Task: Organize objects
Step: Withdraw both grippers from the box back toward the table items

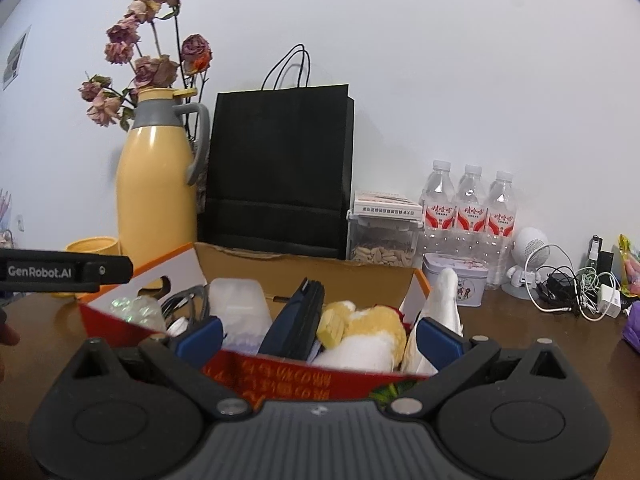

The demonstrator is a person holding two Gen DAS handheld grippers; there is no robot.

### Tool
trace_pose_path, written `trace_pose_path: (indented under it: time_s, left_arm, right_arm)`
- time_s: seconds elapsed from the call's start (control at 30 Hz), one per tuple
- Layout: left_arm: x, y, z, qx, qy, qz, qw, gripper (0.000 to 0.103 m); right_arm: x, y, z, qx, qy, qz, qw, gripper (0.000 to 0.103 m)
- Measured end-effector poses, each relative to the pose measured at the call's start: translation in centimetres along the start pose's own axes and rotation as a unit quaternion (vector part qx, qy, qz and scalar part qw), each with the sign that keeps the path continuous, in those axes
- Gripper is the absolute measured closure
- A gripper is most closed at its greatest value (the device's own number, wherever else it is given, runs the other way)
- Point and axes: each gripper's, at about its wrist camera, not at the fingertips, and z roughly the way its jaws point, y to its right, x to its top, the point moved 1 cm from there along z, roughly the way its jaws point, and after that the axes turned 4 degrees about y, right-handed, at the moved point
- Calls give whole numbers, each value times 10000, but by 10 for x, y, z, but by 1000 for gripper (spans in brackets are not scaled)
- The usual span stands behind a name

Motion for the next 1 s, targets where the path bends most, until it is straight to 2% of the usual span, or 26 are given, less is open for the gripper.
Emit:
trace_pose_path:
  time_s: [0.53, 0.8, 1.0]
  left_arm:
    - [-24, -18, -39, 59, -282, 85, 9996, 0]
    - [-34, -35, -51, 108, -562, 32, 9984, 0]
    - [-36, -49, -50, 244, -796, -92, 9965, 0]
  right_arm:
    - [-26, -14, -44, -107, -286, 44, 9995, 0]
    - [-34, -24, -50, 100, -543, -22, 9985, 0]
    - [-40, -39, -46, 440, -864, -127, 9952, 0]
